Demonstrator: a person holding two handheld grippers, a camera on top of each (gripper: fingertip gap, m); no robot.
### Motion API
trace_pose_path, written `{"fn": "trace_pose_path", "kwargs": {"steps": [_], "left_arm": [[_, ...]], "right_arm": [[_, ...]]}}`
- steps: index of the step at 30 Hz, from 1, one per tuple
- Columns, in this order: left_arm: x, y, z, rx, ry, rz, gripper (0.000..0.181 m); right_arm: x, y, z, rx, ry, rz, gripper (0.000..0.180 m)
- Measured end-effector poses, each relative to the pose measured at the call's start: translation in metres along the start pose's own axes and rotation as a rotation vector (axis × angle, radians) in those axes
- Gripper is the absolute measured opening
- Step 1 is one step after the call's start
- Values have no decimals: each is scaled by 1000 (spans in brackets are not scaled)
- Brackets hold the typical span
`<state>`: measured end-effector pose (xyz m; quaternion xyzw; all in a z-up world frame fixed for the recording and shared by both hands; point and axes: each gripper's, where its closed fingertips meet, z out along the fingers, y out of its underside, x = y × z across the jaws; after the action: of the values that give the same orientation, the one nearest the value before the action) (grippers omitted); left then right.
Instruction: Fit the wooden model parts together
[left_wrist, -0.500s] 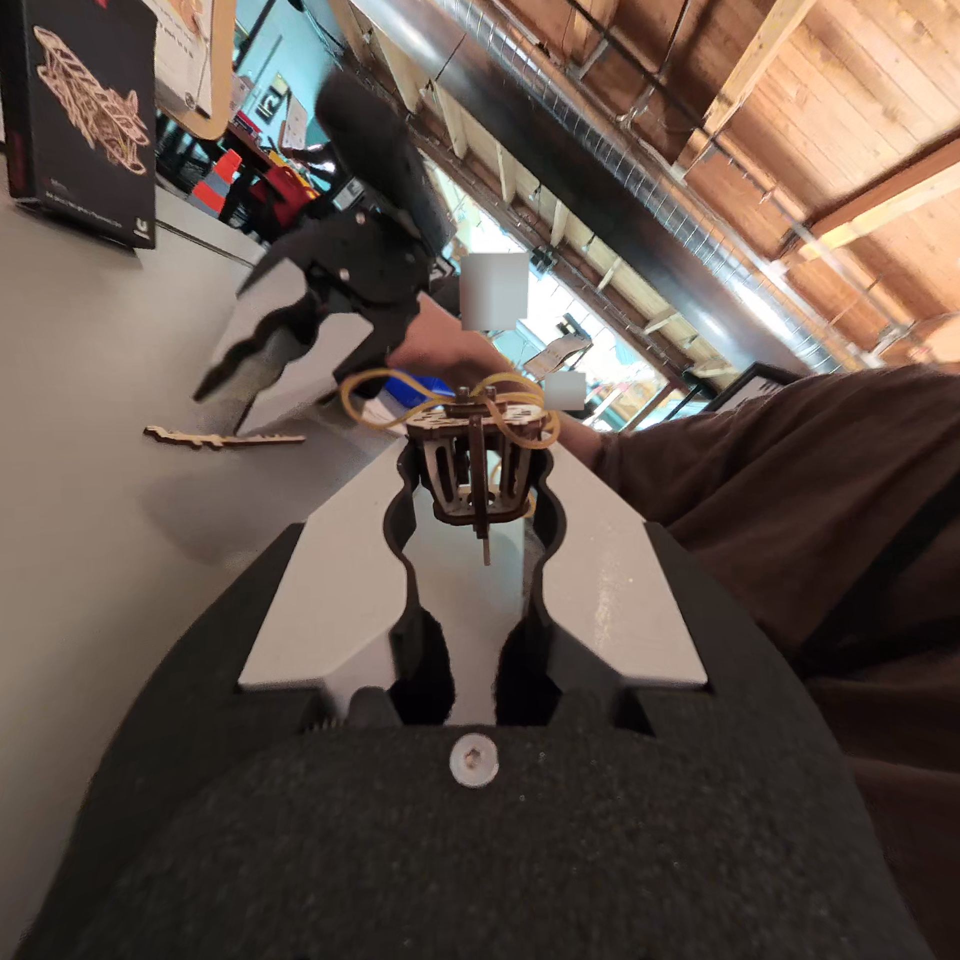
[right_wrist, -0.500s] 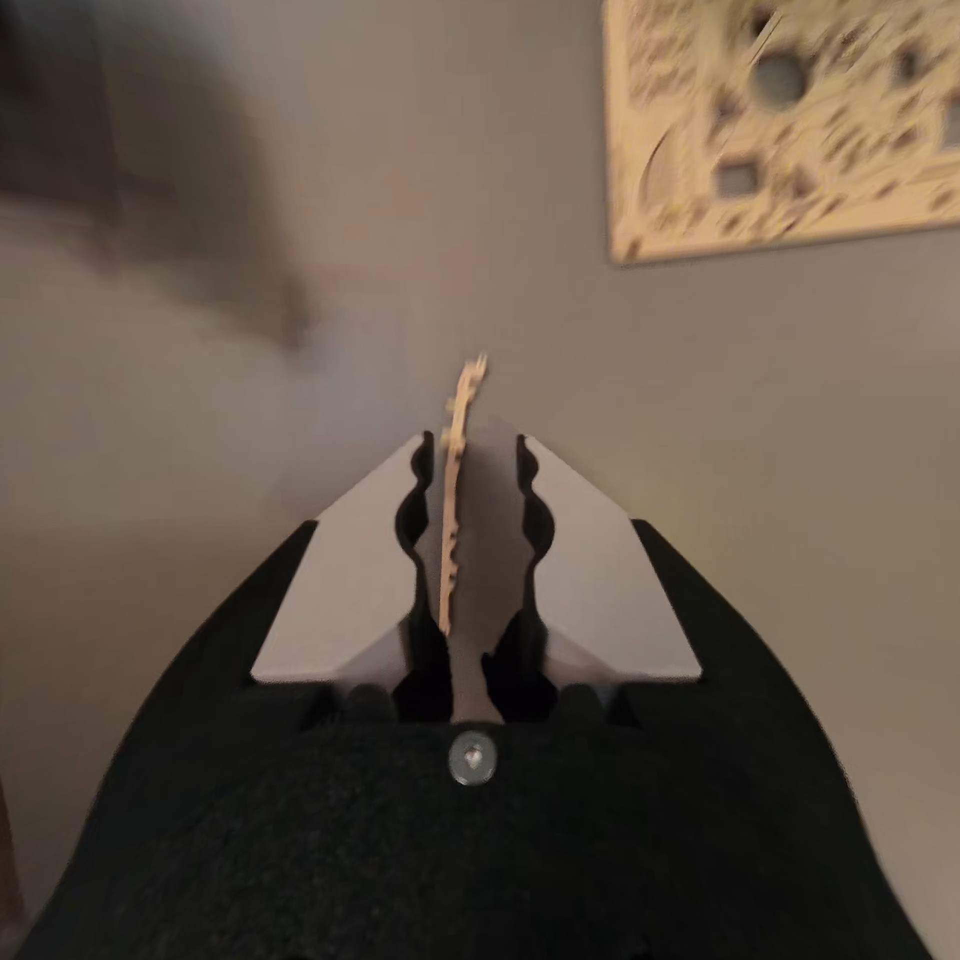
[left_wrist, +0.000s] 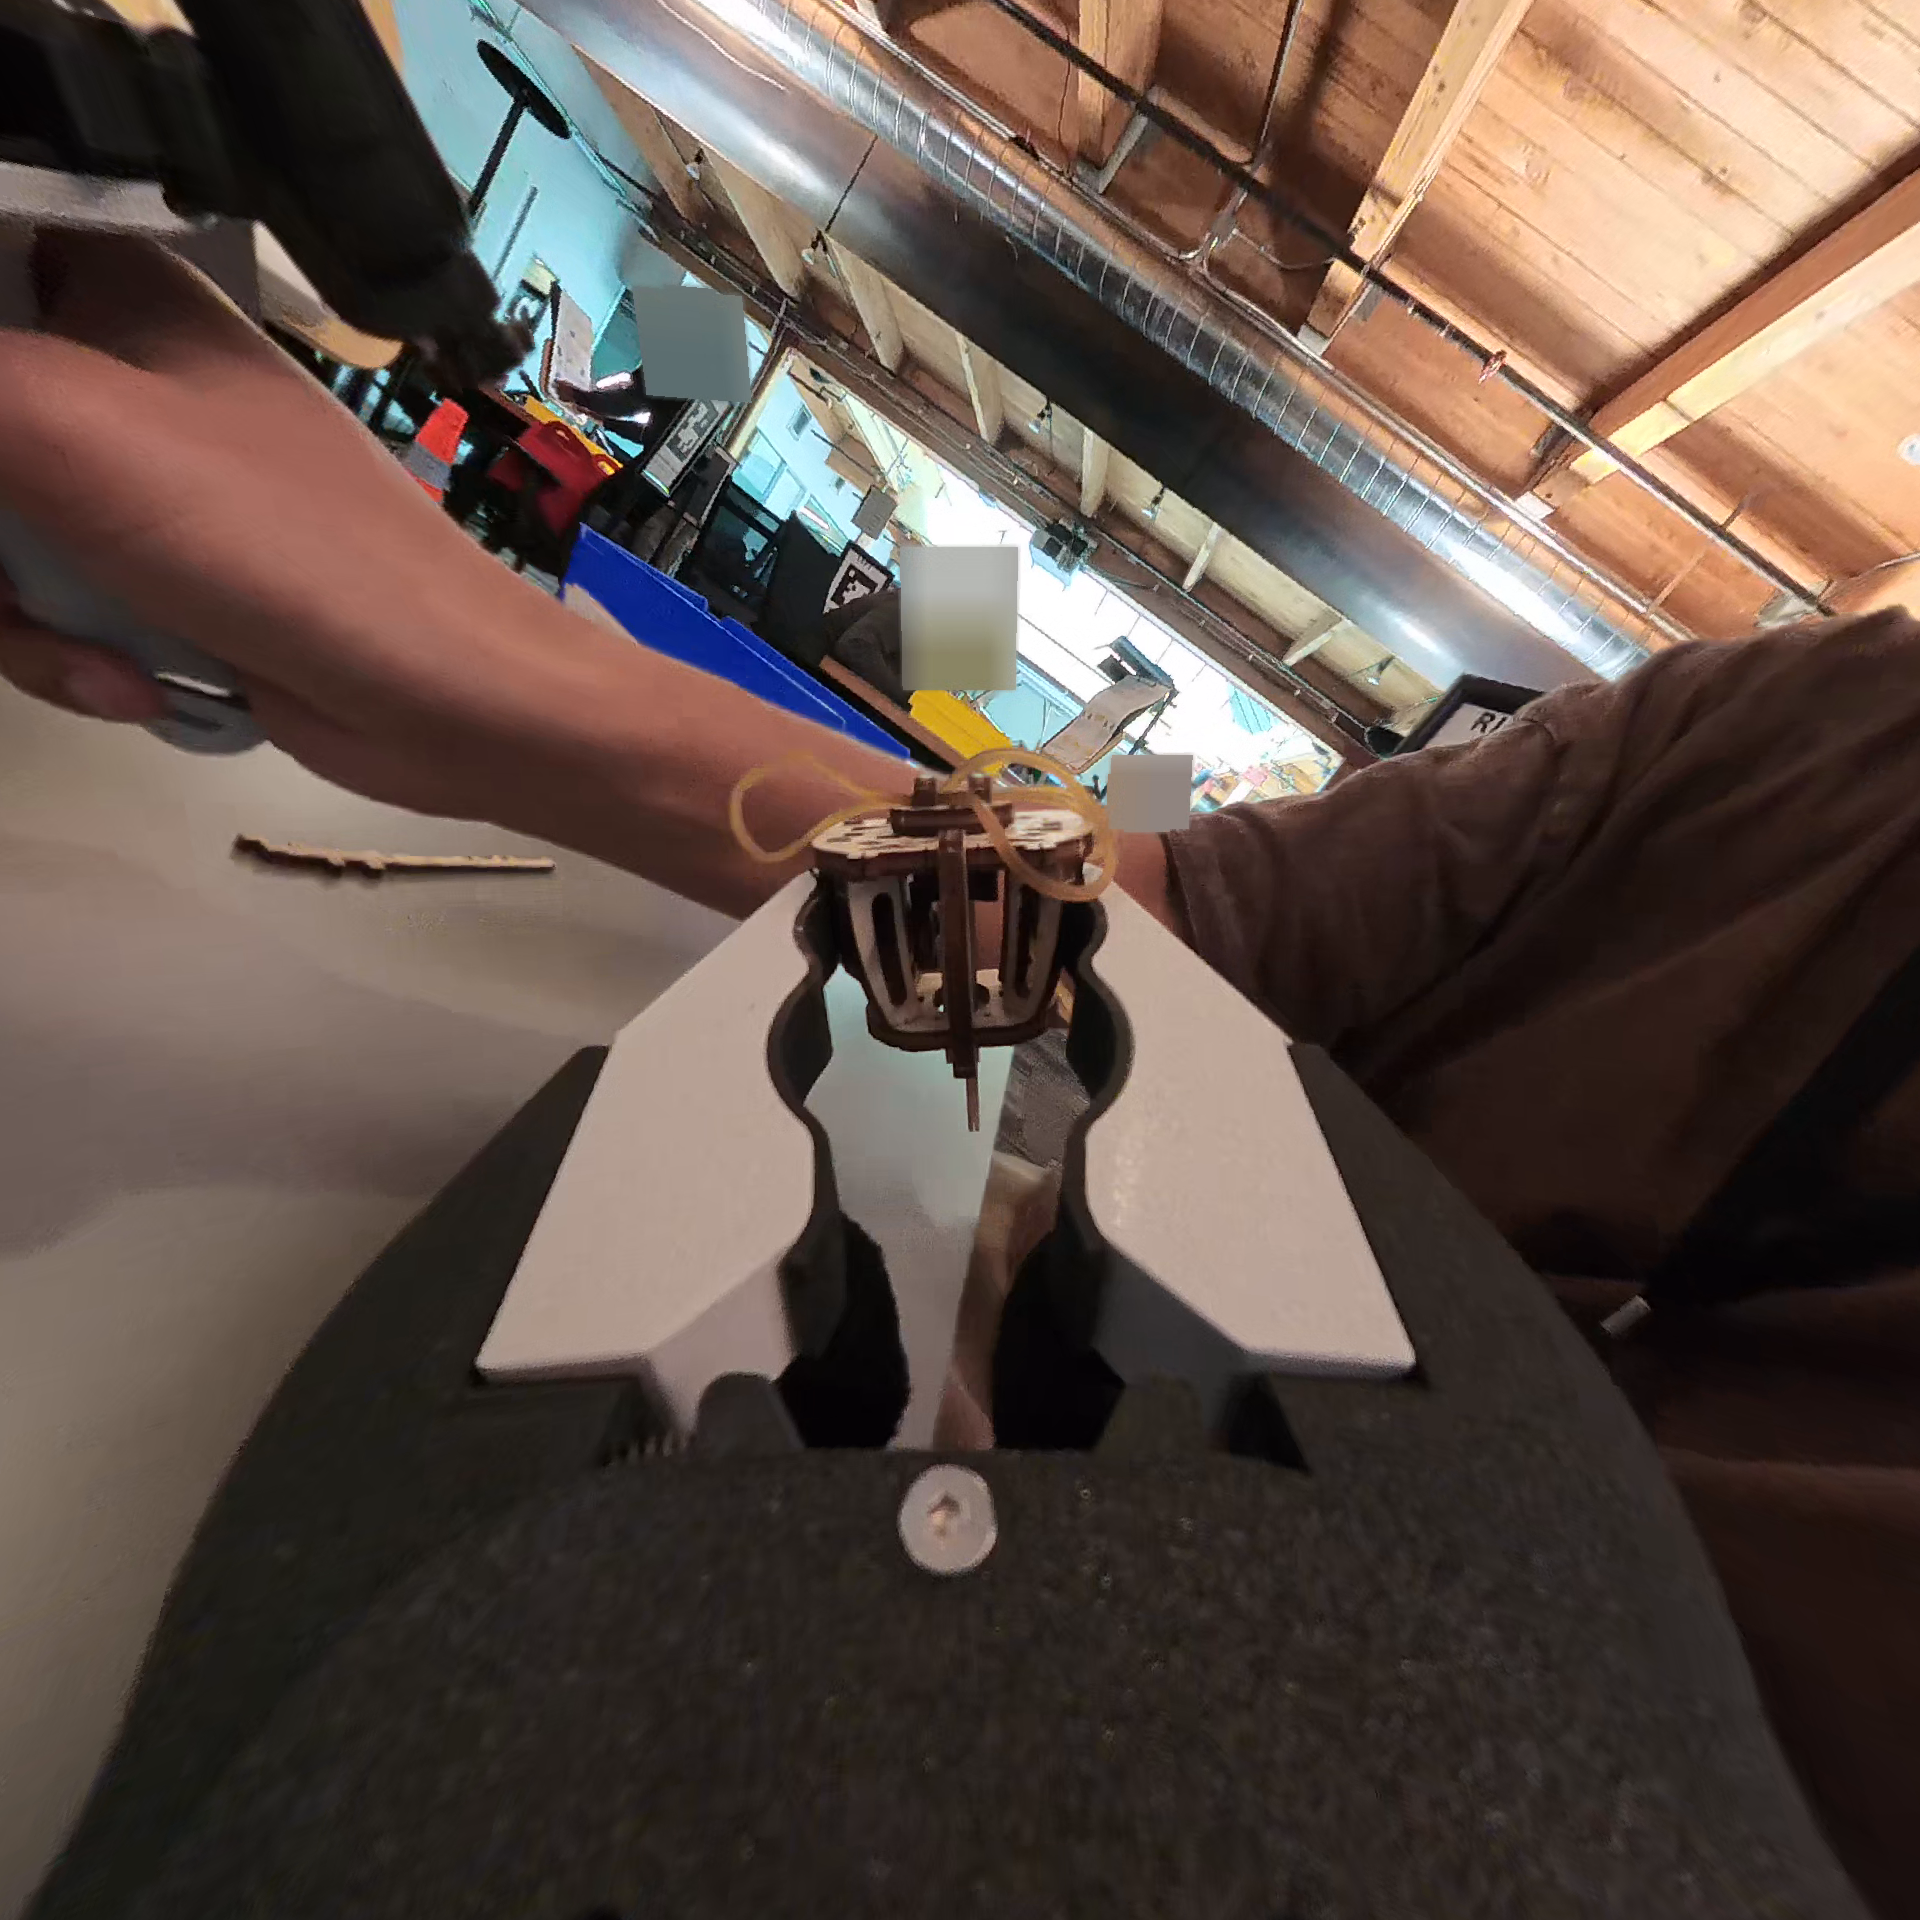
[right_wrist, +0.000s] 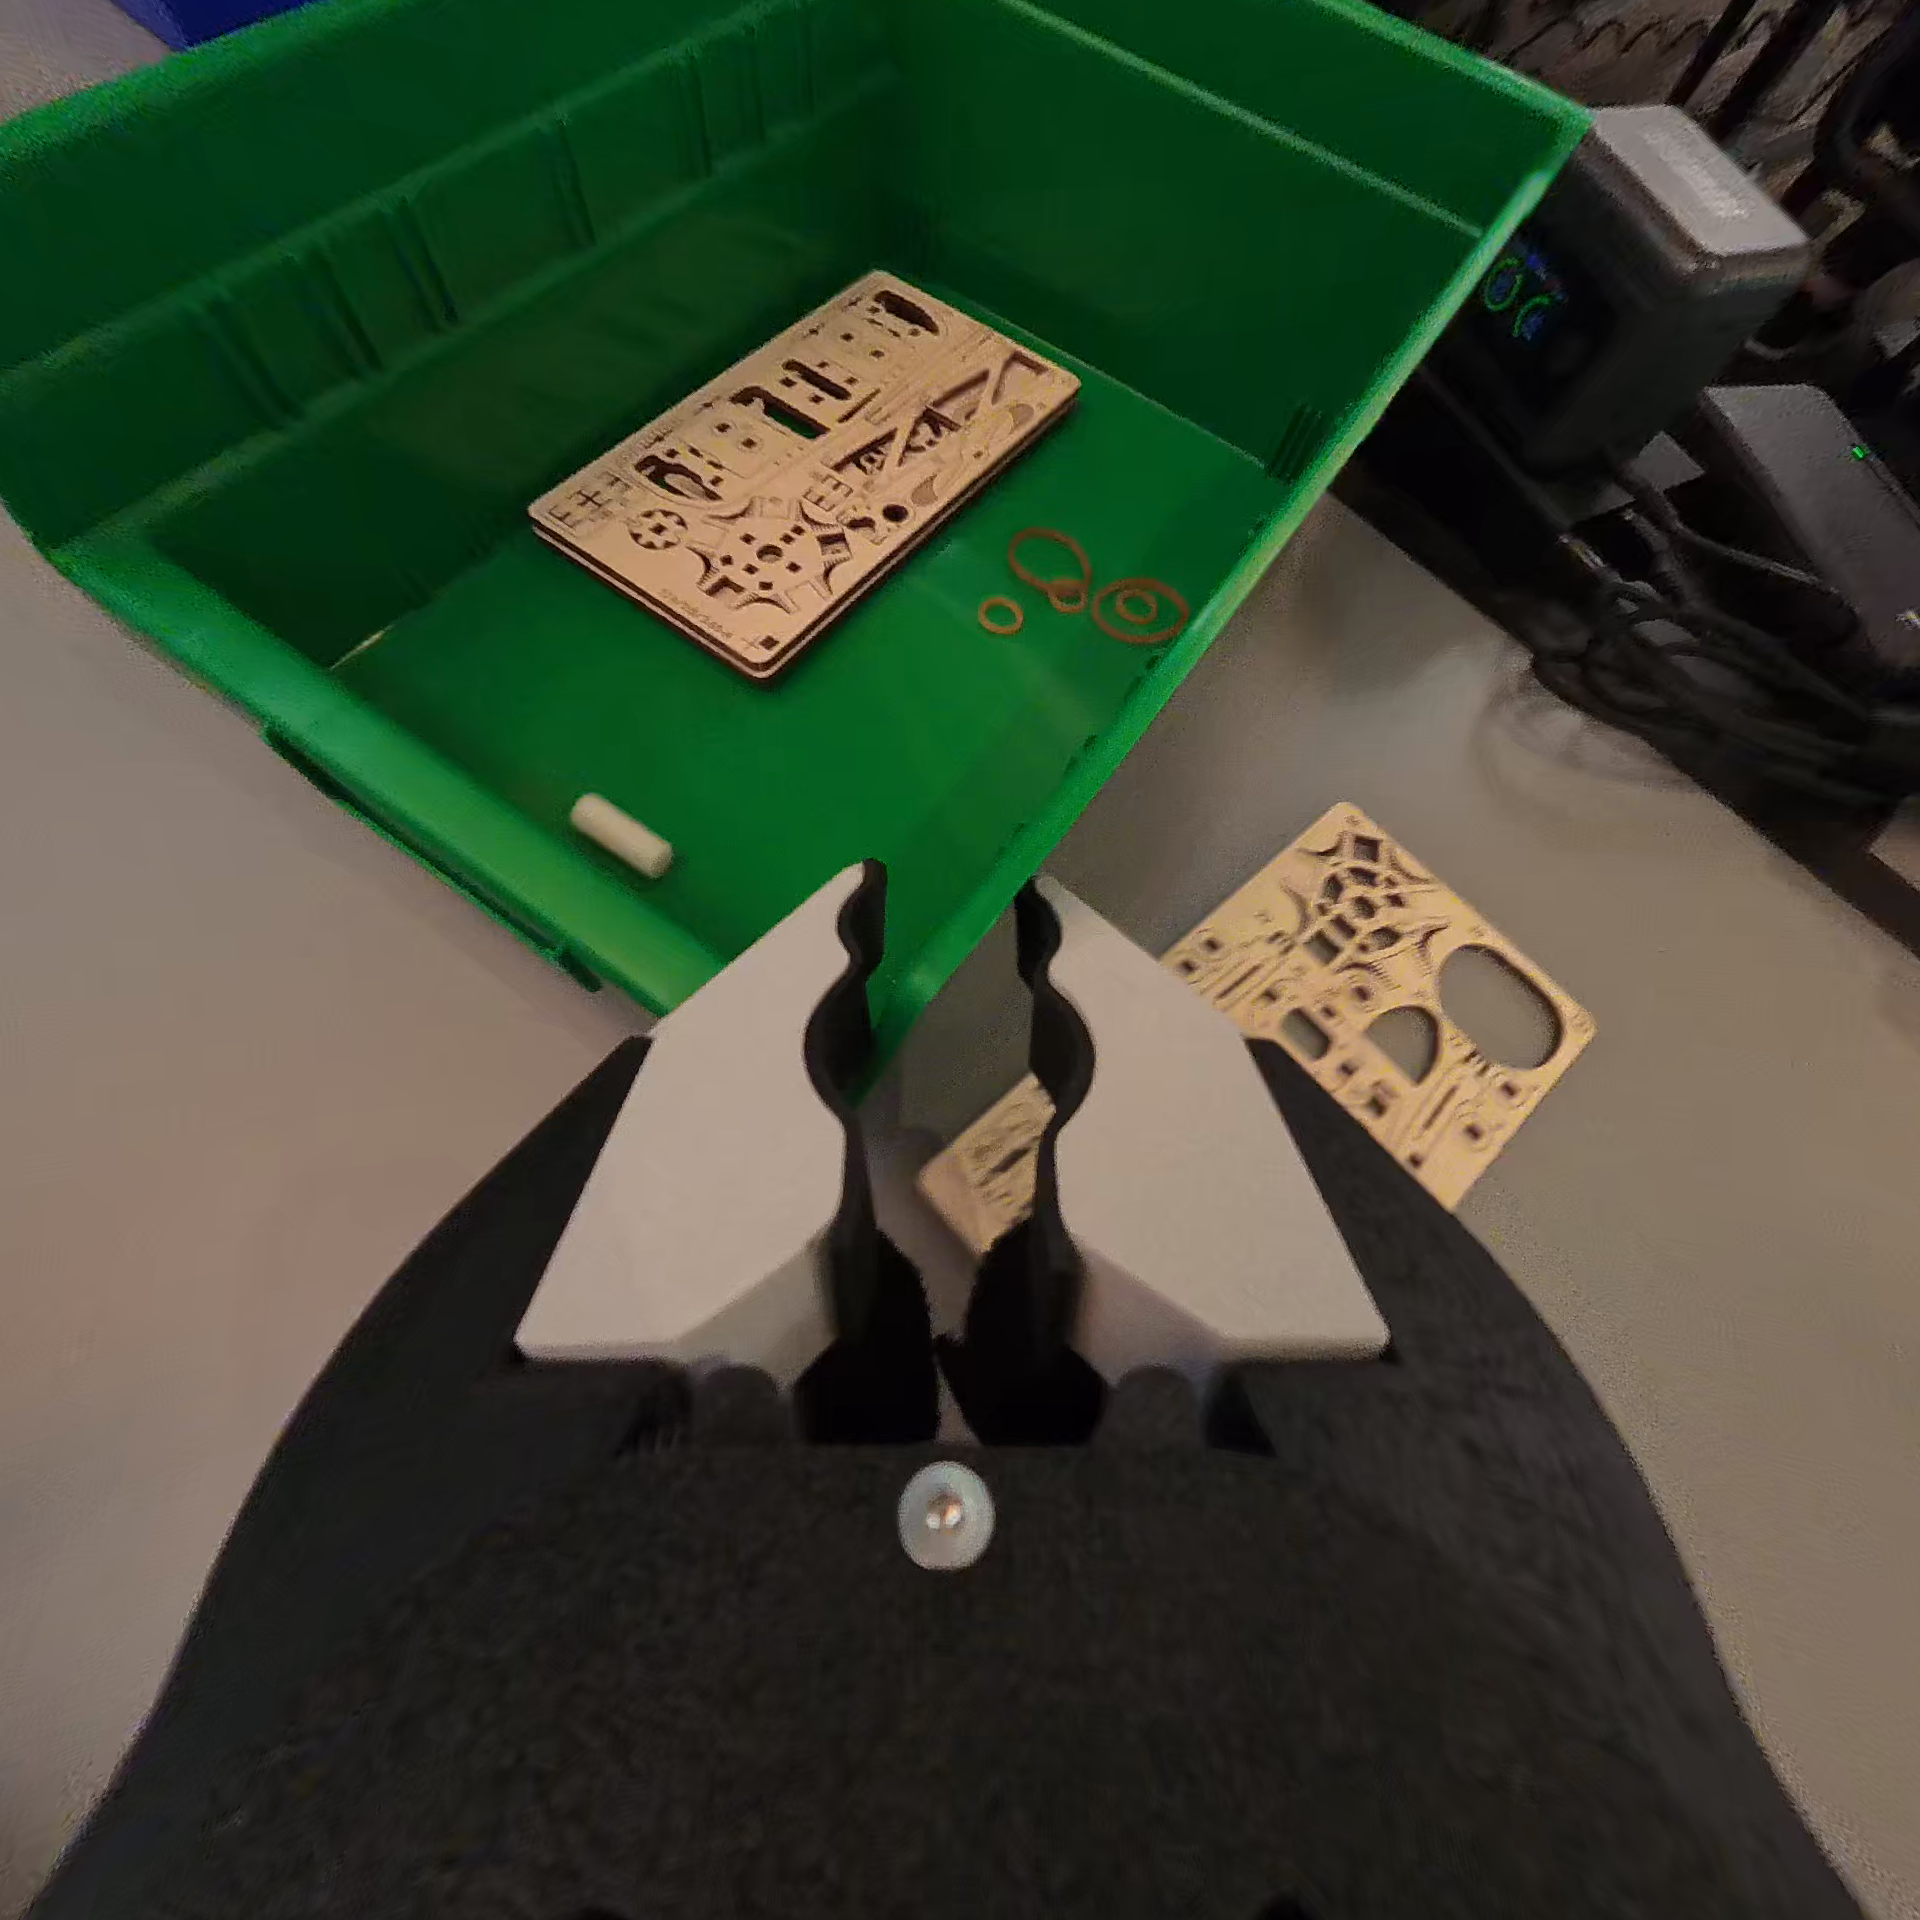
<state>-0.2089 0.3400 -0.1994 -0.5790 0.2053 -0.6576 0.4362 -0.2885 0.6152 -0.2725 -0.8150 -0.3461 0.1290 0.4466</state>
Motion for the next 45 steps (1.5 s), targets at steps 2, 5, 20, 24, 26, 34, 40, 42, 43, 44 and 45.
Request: {"fn": "trace_pose_path", "kwargs": {"steps": [2, 5, 20, 24, 26, 34, 40, 42, 43, 44, 45], "left_arm": [[11, 3, -13, 14, -7, -2, 40], [20, 6, -32, 41, -55, 6, 40], [33, 5, -83, 131, -186, -14, 40], [30, 2, -81, 130, -185, -35, 40], [27, 2, -74, 103, -183, -40, 40], [9, -10, -12, -18, -103, -63, 40], [-28, 18, 66, -162, -78, -114, 40], [-32, 36, 91, -262, -74, -108, 40], [-32, 45, 101, -316, -75, -91, 40], [-31, 51, 110, -360, -75, -74, 40], [-28, 54, 120, -390, -64, -68, 40]], "right_arm": [[-22, 2, -8, 13, 23, -4, 25], [-49, 6, -20, 61, 44, 101, 22], [-147, 6, -55, 161, -114, 201, 30], [-144, -3, -102, 238, -247, 30, 31], [-145, 14, -126, 183, -398, -67, 41], [-68, 138, -247, 73, -461, 75, 41], [1, 200, -312, 100, -214, 132, 30], [25, 200, -323, 127, -151, 101, 29], [37, 198, -327, 146, -120, 96, 28], [48, 198, -330, 163, -100, 105, 27], [58, 198, -333, 181, -91, 128, 26]]}}
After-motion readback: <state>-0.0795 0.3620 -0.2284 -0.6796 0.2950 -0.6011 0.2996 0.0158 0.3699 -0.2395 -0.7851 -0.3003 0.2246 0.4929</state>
